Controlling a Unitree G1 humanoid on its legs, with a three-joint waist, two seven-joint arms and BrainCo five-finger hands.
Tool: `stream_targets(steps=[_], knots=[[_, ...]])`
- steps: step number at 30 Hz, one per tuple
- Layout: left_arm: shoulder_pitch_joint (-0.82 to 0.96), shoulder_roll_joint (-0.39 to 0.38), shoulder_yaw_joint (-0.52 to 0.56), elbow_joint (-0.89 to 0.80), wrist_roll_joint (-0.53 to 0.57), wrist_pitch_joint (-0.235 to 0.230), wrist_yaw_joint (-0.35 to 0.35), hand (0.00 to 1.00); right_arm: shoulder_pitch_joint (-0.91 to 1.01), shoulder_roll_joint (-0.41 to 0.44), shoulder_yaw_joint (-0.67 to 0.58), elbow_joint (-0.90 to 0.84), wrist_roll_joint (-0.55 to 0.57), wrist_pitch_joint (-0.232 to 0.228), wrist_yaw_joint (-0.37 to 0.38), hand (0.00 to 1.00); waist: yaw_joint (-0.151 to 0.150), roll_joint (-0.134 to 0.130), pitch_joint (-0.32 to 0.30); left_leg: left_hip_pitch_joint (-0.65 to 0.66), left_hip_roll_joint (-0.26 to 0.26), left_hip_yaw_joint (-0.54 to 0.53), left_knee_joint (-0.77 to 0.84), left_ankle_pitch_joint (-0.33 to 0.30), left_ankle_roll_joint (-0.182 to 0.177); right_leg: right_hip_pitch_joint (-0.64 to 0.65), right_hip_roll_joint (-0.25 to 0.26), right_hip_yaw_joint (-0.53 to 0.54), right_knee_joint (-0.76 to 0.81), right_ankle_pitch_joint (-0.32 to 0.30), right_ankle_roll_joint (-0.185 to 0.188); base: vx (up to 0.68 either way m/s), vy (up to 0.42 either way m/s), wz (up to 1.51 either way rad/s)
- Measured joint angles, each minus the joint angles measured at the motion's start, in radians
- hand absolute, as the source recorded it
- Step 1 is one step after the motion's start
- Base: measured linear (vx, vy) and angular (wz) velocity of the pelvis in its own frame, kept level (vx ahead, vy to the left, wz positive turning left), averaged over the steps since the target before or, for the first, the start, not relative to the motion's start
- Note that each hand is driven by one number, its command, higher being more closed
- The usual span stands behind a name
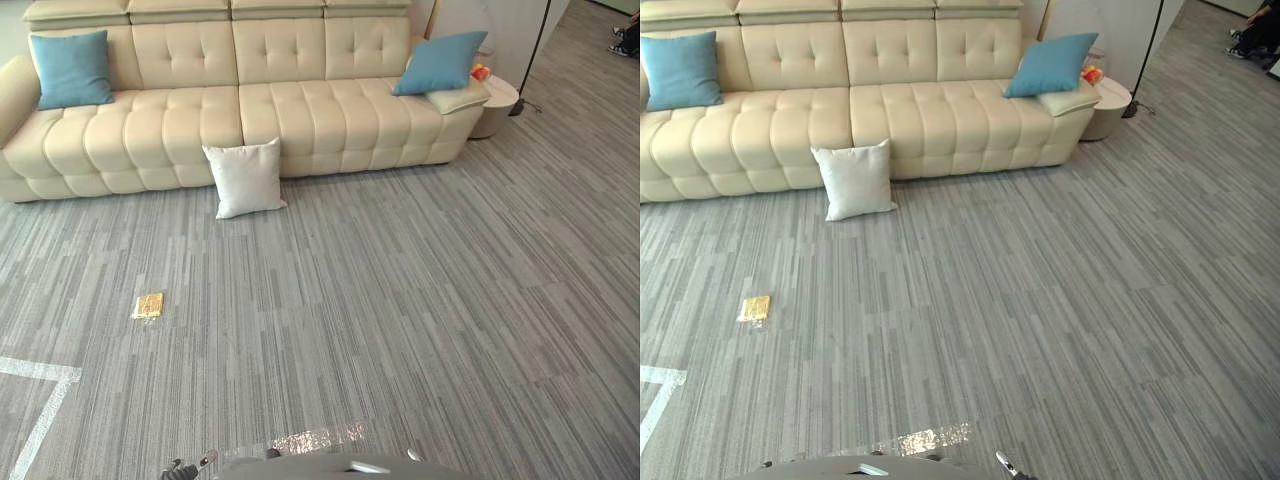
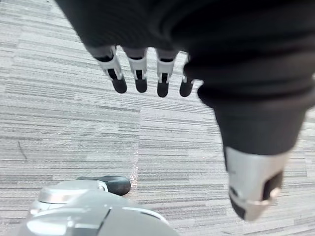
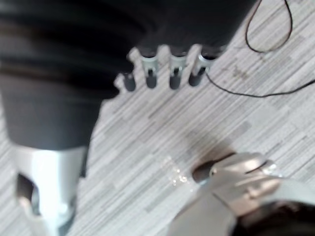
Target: Pick up cushions and gather them together orderly.
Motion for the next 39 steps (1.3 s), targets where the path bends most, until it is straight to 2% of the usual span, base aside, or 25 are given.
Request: stream_targets(steps=[8,39], knots=[[-0.023,-0.008,0.017,0.013,0.001,0.000,0.000,0.00,-0.040,0.004,-0.030,0.000,-0.009,0.000,0.000,0.00,-0.004,0.012,0.019,0.027,0.000,0.001,-0.020,0.001,-0.013,0.024,-0.001,-0.019,-0.014,0.003,0.006,-0.01,-0.011,0.00],[-0.039,0.005,-0.004,0.021,0.040,0.000,-0.003,0.00,-0.078,0.000,-0.005,0.008,-0.057,0.013,0.001,0.00,-0.003,0.000,0.038,0.022,-0.001,-0.002,-0.030,0.011,-0.012,0.043,0.001,-0.045,-0.057,0.016,-0.001,-0.03,-0.012,0.01]])
